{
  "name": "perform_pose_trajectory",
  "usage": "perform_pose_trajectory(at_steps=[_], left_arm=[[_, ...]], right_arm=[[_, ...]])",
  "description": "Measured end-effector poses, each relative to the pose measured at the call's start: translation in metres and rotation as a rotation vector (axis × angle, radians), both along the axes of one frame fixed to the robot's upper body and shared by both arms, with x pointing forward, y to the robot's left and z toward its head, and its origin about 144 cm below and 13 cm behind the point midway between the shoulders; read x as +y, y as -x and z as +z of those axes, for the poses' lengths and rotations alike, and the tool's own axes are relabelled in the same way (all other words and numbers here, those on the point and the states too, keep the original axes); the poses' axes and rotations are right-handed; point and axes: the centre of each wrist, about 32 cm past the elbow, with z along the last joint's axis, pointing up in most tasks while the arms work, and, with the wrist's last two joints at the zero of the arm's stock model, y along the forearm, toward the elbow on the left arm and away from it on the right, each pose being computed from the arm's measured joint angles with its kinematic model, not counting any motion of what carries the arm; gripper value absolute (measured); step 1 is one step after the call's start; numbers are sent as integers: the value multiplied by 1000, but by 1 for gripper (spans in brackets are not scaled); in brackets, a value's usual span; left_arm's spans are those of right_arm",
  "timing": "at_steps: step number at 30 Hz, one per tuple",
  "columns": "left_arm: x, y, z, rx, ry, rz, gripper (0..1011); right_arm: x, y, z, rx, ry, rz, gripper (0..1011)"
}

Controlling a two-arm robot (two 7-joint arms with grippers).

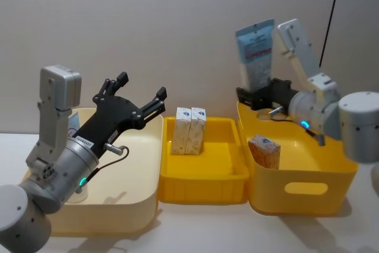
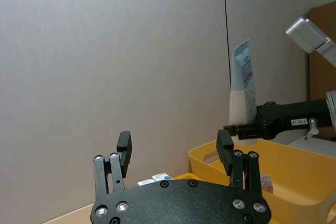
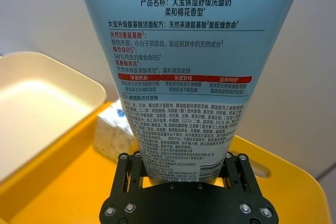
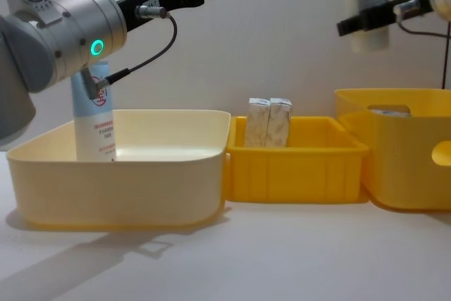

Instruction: Bimanual collaborative sorting of washing and personal care products

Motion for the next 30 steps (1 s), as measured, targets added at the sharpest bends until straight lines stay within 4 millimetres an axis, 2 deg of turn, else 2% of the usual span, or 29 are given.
perform_pose_trajectory(at_steps=[15, 30], left_arm=[[0, 0, 0, 0, 0, 0, 1003], [0, 0, 0, 0, 0, 0, 1003]], right_arm=[[-35, -16, 26, 183, 77, -110, 648], [-60, -46, 47, 417, 146, -128, 668]])
